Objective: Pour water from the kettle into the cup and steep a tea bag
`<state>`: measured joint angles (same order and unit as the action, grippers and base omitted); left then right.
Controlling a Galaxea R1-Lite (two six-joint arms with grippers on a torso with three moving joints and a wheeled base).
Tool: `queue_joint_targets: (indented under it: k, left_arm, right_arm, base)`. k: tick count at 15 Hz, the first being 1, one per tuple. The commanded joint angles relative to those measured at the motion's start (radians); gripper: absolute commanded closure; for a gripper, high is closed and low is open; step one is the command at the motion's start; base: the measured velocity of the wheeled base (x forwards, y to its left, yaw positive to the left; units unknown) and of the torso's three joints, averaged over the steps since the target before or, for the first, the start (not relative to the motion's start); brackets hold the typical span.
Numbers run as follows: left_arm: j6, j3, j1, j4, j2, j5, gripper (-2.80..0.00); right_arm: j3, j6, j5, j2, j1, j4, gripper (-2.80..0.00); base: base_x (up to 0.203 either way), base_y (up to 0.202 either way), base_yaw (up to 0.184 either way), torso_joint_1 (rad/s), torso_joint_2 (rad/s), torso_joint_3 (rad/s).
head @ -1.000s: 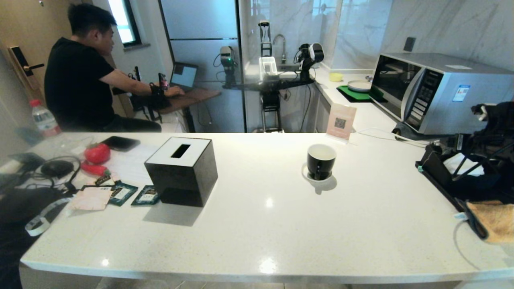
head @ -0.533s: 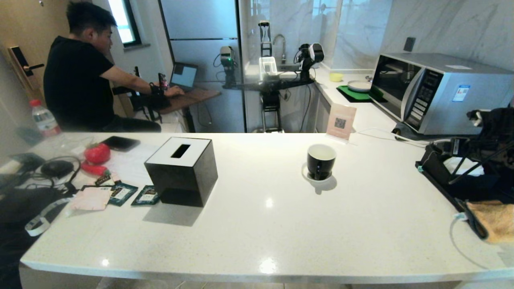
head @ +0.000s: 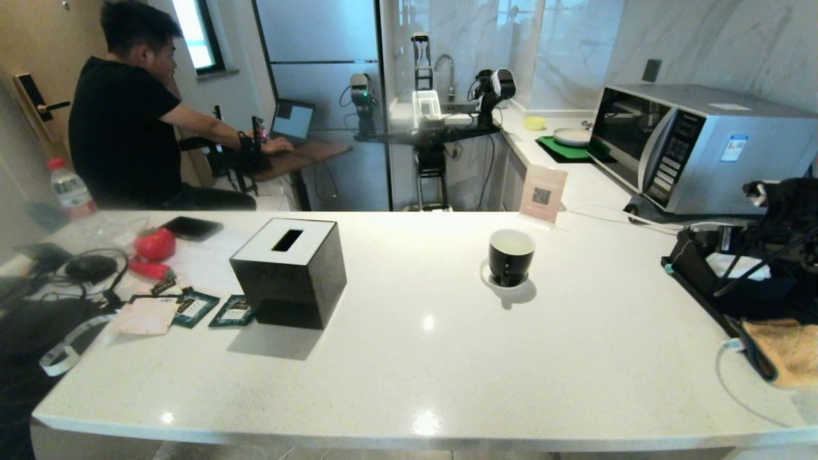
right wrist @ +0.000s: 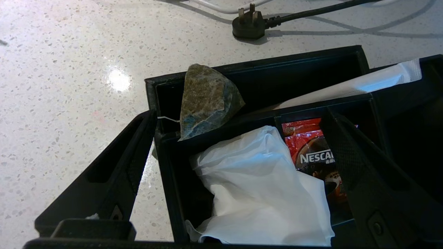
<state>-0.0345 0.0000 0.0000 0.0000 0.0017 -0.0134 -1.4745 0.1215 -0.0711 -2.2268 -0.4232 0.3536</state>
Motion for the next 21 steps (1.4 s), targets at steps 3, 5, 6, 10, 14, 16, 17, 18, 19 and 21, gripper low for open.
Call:
queue_joint_targets:
  k: [3,5,6,10,14,16,17,18,19,21]
  left_arm:
    - [-0.001,0.000,0.000,0.000,0.000,0.000,0.00]
    - [-0.001,0.000,0.000,0.000,0.001,0.000,0.00]
    - [-0.001,0.000,0.000,0.000,0.000,0.000,0.00]
    - [-0.001,0.000,0.000,0.000,0.000,0.000,0.00]
    - [-0.001,0.000,0.000,0.000,0.001,0.000,0.00]
    - [-0.001,0.000,0.000,0.000,0.001,0.000,0.00]
    - [-0.001,0.000,0.000,-0.001,0.001,0.000,0.00]
    - [-0.001,0.000,0.000,0.000,0.000,0.000,0.00]
    - [-0.001,0.000,0.000,0.000,0.001,0.000,0.00]
    - [-0.001,0.000,0.000,0.000,0.001,0.000,0.00]
  right_arm:
    - [0.002,0.001,-0.002,-0.002,0.000,0.002,-2.80]
    - [0.002,0.001,-0.003,-0.002,0.000,0.002,-2.80]
    - [0.003,0.001,-0.003,-0.002,0.000,0.002,-2.80]
    - [0.008,0.001,-0.003,-0.001,0.000,0.002,-2.80]
    - [0.008,0.001,-0.001,0.001,0.000,0.002,-2.80]
    - [0.010,0.004,-0.001,0.001,0.000,0.002,-2.80]
    - [0.010,0.003,-0.002,0.001,0.000,0.002,0.00]
    - [0.008,0.004,-0.003,0.001,0.000,0.004,0.00]
    - [0.010,0.004,-0.003,0.003,0.000,0.002,0.00]
    - [0.010,0.003,-0.003,0.004,0.000,0.002,0.00]
  base:
    - [0.000,0.000,0.000,0.000,0.00,0.000]
    - [0.000,0.000,0.000,0.000,0.00,0.000]
    - [0.000,0.000,0.000,0.000,0.00,0.000]
    - [0.000,0.000,0.000,0.000,0.00,0.000]
    - [0.000,0.000,0.000,0.000,0.00,0.000]
    - [0.000,0.000,0.000,0.000,0.00,0.000]
    - [0.000,0.000,0.000,0.000,0.00,0.000]
    - [0.000,0.000,0.000,0.000,0.00,0.000]
    - [0.000,0.000,0.000,0.000,0.00,0.000]
    - [0.000,0.000,0.000,0.000,0.00,0.000]
